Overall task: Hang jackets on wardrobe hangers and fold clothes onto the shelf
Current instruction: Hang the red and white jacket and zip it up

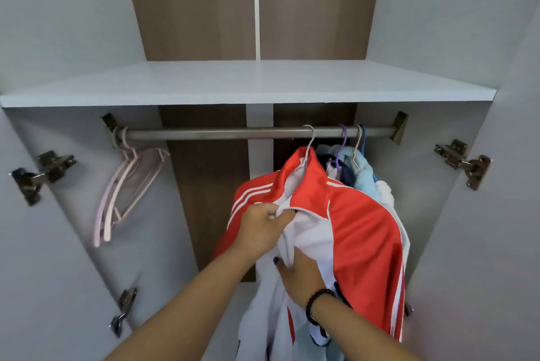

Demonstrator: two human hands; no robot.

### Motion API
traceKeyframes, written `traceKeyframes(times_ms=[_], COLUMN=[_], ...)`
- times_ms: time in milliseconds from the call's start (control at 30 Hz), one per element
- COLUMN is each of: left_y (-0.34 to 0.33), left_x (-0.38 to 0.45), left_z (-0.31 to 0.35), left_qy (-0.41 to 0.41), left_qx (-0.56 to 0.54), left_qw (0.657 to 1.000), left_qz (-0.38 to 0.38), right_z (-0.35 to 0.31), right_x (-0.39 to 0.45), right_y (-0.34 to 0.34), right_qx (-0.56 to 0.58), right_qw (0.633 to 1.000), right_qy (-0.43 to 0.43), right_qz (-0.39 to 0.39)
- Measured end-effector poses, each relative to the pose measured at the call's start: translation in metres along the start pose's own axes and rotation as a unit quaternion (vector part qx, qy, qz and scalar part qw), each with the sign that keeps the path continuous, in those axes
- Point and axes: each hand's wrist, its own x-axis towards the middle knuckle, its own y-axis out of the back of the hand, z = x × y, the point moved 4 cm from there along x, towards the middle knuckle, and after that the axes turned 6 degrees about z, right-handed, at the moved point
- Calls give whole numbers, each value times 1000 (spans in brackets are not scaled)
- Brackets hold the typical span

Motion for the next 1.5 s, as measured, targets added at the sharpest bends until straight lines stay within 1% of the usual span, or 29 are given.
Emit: traceKeyframes(times_ms=[33,100,167,200,267,300,333,400,467,567,633,767,833,900,1000,1067,1100,1133,1233,1300,1367,1500], left_y=[5,19,27,28,19,8,-4,-28,-42,-47,-49,-49,-43,-37,-32,-30,-29,-29,-27,-27,-27,-25], left_x=[-5,-19,-42,-57,-94,-112,-130,-153,-162,-161,-161,-170,-177,-185,-192,-195,-195,-195,-197,-198,-200,-210], left_z=[7,15,5,-6,-33,-45,-51,-51,-51,-53,-56,-60,-62,-63,-63,-57,-54,-50,-42,-38,-35,-33], left_qy=[7,40,74,93,146,168,179,168,160,201,216,244,268,293,309,311,310,306,303,304,303,310], left_qx=[-24,-111,-166,-171,-158,-143,-117,-72,-42,9,11,-69,-124,-178,-236,-261,-269,-273,-273,-272,-284,-332], left_qw=[1000,993,983,980,976,975,977,982,986,979,975,967,954,938,921,914,912,912,913,913,909,890], left_qz=[8,12,16,30,41,27,-3,-48,-33,29,42,38,42,44,19,4,-4,-11,-17,-22,-29,-40], right_z=[-5,-12,-18,-21,-26,-30,-35,-44,-52,-57,-54,-36,-23,-4,29,48,55,60,62,62,62,65], right_x=[-3,-10,-16,-18,-21,-23,-25,-29,-31,-32,-32,-38,-47,-59,-87,-111,-123,-134,-161,-170,-174,-180], right_y=[3,9,17,22,32,38,43,50,54,62,66,74,78,83,81,73,66,58,39,32,31,38], right_qx=[17,41,54,61,61,54,50,49,50,55,66,124,152,179,206,184,164,146,119,98,81,95], right_qw=[1000,998,998,997,998,998,998,997,996,997,996,989,984,980,977,981,985,988,989,989,990,993], right_qy=[16,35,25,17,10,15,24,37,45,42,33,-7,-26,-47,-54,-45,-43,-41,-46,-54,-70,-65], right_qz=[-5,-24,-34,-33,-31,-33,-38,-52,-56,-45,-42,-82,-87,-66,6,37,33,15,-73,-97,-94,-31])
